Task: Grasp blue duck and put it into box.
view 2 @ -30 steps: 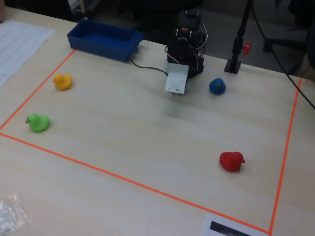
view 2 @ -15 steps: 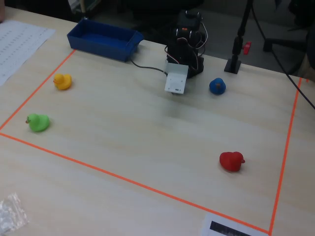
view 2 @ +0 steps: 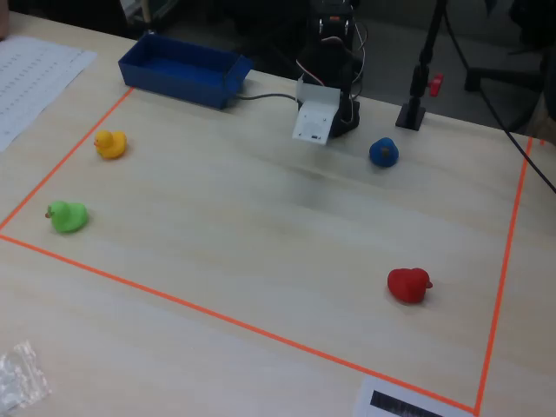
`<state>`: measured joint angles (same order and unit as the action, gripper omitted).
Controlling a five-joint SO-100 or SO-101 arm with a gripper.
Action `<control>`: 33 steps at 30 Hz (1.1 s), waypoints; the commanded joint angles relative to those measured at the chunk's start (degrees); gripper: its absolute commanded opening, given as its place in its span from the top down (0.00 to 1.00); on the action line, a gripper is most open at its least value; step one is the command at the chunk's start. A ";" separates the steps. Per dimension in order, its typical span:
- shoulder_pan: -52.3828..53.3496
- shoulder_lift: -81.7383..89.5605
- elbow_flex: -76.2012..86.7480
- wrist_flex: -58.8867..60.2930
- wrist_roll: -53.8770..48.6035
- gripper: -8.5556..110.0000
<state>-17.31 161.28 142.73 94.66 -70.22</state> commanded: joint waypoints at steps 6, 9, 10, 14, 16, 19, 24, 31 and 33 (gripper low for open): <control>-18.54 -18.37 -24.08 3.87 8.61 0.68; -26.02 -22.85 -26.02 2.02 15.56 0.67; -27.95 -24.17 -26.10 1.05 16.96 0.67; -33.22 -30.15 -25.66 -1.85 21.45 0.67; -35.07 -32.61 -26.02 -3.16 23.64 0.67; -37.97 -35.68 -25.66 -4.92 26.81 0.67; -39.73 -37.53 -18.11 -10.99 29.79 0.67; -41.04 -37.27 -8.09 -16.70 31.82 0.67; -41.92 -37.35 -5.89 -18.02 32.87 0.67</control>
<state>-57.92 123.66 134.65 78.66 -38.76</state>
